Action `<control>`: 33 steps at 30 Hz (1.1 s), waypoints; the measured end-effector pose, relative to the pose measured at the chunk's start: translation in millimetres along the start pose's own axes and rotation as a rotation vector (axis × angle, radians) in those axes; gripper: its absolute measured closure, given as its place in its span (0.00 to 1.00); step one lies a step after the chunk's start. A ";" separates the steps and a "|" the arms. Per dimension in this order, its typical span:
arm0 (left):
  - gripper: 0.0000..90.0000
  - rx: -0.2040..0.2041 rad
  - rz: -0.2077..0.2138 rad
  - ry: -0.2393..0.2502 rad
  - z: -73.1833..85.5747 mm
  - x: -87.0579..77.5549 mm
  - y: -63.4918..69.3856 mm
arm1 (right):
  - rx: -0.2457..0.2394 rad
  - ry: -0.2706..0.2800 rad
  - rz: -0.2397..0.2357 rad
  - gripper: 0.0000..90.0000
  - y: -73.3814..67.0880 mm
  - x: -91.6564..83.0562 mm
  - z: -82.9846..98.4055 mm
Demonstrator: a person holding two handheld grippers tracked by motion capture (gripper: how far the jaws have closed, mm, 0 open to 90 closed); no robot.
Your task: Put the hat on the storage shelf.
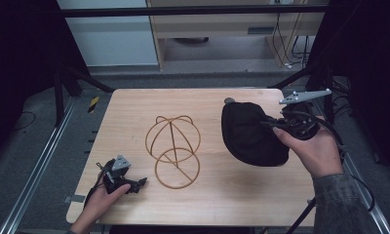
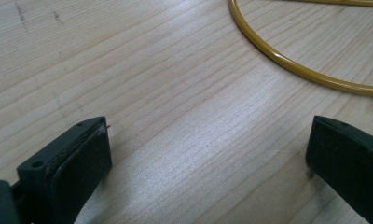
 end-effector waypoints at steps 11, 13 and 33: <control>0.00 -0.001 0.000 0.000 0.0 0.0 0.2 | -0.015 0.021 -0.007 0.87 -9.9 -5.8 -12.4; 0.00 -0.002 0.000 0.000 0.0 0.0 0.3 | -0.019 0.028 -0.013 0.87 -11.7 -6.9 -13.6; 0.00 -0.053 -0.055 -0.006 0.7 -1.0 -0.3 | -0.051 0.093 -0.047 0.87 -27.6 -23.3 -31.3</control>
Point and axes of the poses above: each handheld gripper's, and its own axes: x roughly forward along the jaws, z roughly out of its underside, y roughly to its right, the point moved 1 cm from there along x, roughly forward along the jaws, and after that the axes turned 4 degrees about x, right-handed, at the moved point
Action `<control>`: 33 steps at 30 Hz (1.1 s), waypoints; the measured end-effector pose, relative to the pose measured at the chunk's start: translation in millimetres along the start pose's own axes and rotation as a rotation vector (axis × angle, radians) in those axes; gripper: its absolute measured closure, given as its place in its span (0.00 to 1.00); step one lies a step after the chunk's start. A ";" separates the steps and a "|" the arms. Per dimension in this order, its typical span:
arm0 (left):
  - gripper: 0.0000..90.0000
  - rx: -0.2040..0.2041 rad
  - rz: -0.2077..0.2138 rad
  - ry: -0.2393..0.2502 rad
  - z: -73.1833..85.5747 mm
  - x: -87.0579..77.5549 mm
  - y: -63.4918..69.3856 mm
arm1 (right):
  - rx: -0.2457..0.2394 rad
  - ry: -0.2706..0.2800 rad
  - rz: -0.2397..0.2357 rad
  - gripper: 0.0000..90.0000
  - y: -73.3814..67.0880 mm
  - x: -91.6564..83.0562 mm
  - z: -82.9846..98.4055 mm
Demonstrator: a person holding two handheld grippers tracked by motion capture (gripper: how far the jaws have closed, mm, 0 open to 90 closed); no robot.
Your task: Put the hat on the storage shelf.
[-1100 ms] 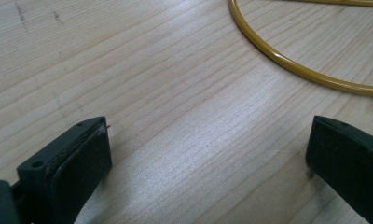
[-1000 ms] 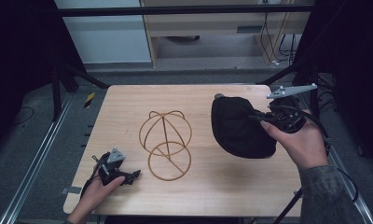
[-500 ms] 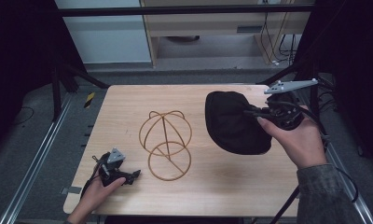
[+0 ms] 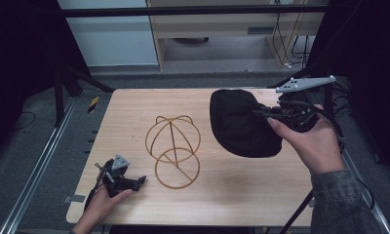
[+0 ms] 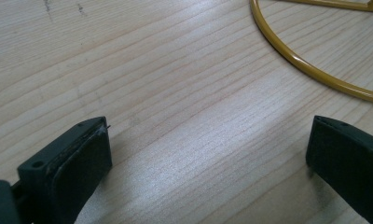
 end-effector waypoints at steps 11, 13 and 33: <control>0.00 0.000 0.001 -0.001 0.0 0.0 0.0 | -0.007 0.020 -0.023 0.87 -8.7 -1.7 -6.5; 0.00 0.000 0.000 0.000 0.0 0.0 0.0 | -0.016 0.028 -0.031 0.87 -11.9 -1.7 -9.3; 0.00 0.000 0.000 -0.001 -0.4 0.3 0.2 | -0.072 0.059 -0.118 0.87 -49.0 8.6 -37.3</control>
Point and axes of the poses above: each handheld gripper's, and its own axes: x roughly forward along the jaws, z roughly out of its underside, y roughly to its right, the point moved 1 cm from there along x, roughly forward along the jaws, and after that the axes turned 4 degrees about x, right-handed, at the moved point
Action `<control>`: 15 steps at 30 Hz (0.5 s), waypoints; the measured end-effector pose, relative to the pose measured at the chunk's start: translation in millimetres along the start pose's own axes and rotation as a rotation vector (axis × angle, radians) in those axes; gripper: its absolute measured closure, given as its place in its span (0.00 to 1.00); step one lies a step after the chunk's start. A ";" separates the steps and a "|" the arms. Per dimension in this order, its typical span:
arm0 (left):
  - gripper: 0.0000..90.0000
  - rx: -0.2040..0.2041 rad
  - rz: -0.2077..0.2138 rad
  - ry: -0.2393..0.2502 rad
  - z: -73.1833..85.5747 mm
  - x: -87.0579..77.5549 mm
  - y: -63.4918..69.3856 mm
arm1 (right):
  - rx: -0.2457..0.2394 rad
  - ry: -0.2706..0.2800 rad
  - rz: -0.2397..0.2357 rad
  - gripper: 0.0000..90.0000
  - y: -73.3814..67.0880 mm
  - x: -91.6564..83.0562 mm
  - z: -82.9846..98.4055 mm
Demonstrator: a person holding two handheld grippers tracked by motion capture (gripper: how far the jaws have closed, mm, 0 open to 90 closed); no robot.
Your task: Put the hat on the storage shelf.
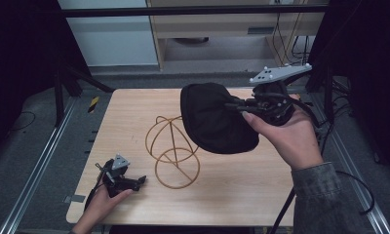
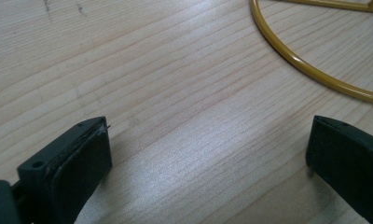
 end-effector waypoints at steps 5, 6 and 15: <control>0.00 -0.001 0.000 0.000 0.0 0.0 0.0 | -0.020 0.000 -0.011 0.87 -7.8 2.3 -8.7; 0.00 -0.001 0.000 0.000 0.0 0.0 0.0 | -0.027 0.001 -0.013 0.87 -8.9 3.4 -10.3; 0.00 -0.002 -0.002 0.003 -0.8 1.0 0.6 | -0.047 -0.010 -0.033 0.87 -19.1 15.7 -19.7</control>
Point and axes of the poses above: each handheld gripper's, and its own axes: x roughly forward along the jaws, z roughly out of its underside, y roughly to its right, the point moved 1 cm from there along x, roughly forward along the jaws, and after that the axes turned 4 degrees about x, right-handed, at the moved point
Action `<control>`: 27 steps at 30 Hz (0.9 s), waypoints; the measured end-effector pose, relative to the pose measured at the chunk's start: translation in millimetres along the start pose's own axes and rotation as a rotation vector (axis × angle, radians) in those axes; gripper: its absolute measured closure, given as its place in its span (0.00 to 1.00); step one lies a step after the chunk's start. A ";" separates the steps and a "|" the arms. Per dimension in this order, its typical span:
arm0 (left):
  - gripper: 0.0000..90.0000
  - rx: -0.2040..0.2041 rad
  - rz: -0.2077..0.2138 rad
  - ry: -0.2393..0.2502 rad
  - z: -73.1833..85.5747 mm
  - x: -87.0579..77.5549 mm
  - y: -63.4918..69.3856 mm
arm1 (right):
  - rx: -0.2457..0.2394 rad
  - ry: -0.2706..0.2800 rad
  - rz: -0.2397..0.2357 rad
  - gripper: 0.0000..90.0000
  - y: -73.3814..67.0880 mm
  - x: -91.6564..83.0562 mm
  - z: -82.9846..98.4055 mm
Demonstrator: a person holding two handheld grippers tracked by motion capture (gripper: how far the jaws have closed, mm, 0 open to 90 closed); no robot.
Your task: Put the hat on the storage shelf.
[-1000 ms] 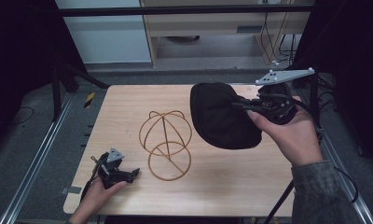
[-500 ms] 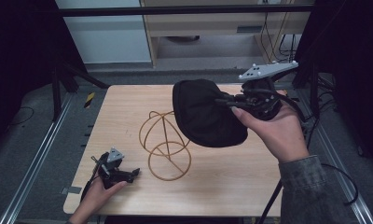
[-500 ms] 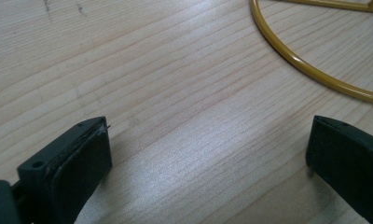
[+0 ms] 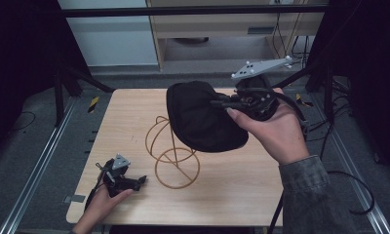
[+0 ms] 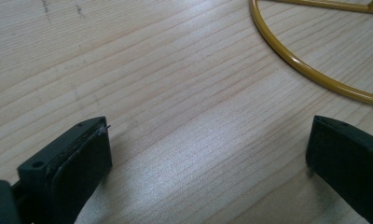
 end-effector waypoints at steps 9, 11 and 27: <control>0.00 0.002 0.001 -0.004 -0.1 -0.3 -0.2 | -0.028 -0.010 -0.007 0.87 -8.2 8.9 -11.2; 0.00 0.001 0.001 -0.004 -0.1 -0.2 -0.2 | -0.035 -0.011 -0.012 0.87 -11.3 10.7 -14.4; 0.00 0.001 0.003 -0.005 -0.5 0.0 -0.2 | -0.048 -0.023 -0.029 0.87 -17.0 24.7 -24.5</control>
Point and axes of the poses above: each handheld gripper's, and its own axes: x roughly forward along the jaws, z roughly out of its underside, y roughly to its right, the point moved 1 cm from there along x, roughly forward along the jaws, and after that the axes turned 4 degrees about x, right-handed, at the moved point
